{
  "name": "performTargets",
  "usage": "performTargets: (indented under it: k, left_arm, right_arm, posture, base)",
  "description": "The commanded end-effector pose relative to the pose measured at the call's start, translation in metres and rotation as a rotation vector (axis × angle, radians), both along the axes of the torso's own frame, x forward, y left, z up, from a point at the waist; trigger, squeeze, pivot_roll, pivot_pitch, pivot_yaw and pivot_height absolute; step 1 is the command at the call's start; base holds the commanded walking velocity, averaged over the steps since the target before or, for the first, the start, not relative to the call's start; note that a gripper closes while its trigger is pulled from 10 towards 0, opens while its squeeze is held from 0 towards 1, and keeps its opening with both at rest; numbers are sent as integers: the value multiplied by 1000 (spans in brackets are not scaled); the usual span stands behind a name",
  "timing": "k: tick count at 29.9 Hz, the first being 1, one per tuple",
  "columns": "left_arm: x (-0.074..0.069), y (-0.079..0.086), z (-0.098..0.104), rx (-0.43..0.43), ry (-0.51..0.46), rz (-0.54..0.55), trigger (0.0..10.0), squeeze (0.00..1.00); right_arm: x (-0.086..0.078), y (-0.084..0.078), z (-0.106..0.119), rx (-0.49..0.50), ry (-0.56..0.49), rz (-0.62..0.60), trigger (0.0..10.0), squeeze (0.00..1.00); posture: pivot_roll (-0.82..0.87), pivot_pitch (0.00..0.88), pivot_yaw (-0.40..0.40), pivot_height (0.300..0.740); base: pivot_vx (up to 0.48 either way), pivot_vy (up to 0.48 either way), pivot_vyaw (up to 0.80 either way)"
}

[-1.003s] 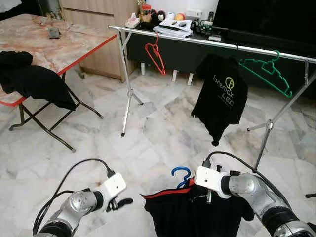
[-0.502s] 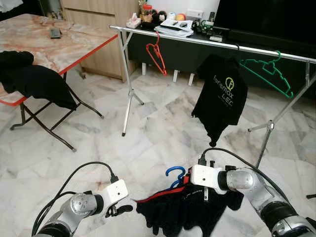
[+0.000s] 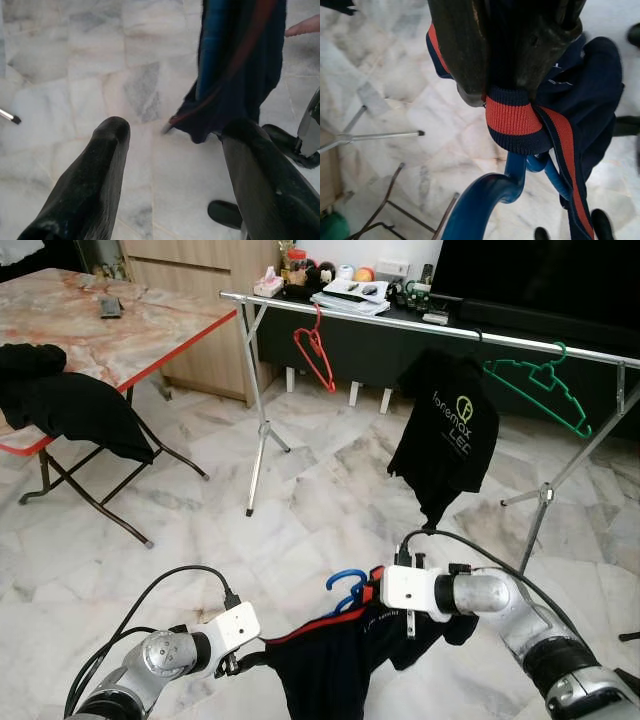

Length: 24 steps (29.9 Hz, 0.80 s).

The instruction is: Hang hanger

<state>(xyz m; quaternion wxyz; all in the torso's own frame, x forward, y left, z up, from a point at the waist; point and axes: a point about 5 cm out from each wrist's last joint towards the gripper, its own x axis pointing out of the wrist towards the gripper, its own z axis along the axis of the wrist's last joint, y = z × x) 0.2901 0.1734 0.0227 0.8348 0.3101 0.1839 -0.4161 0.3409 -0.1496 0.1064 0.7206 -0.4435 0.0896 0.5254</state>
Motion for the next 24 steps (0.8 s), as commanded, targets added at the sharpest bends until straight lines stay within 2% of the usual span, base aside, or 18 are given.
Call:
performTargets:
  k: [1, 7, 19, 24]
  left_arm:
    - [-2, 1, 0, 38, -12, -47, 10000, 0]
    - [-1, 8, 3, 76, -29, -65, 10000, 0]
    - [0, 2, 3, 69, -39, -73, 10000, 0]
    - [-1, -1, 2, 85, -38, -103, 10000, 0]
  right_arm:
    - [3, 2, 3, -37, -31, 22, 10000, 0]
    - [3, 0, -1, -113, -57, 33, 10000, 0]
    - [6, 6, -1, -118, -96, 35, 10000, 0]
    - [11, 10, 3, -140, -154, 27, 10000, 0]
  posture:
    - [-25, 97, -47, 740]
    - [-23, 95, -48, 740]
    - [-23, 95, -49, 740]
    - [-25, 95, -49, 740]
  base:
    - [0, 0, 0]
    - [0, 0, 0]
    - [0, 0, 0]
    - [0, 0, 0]
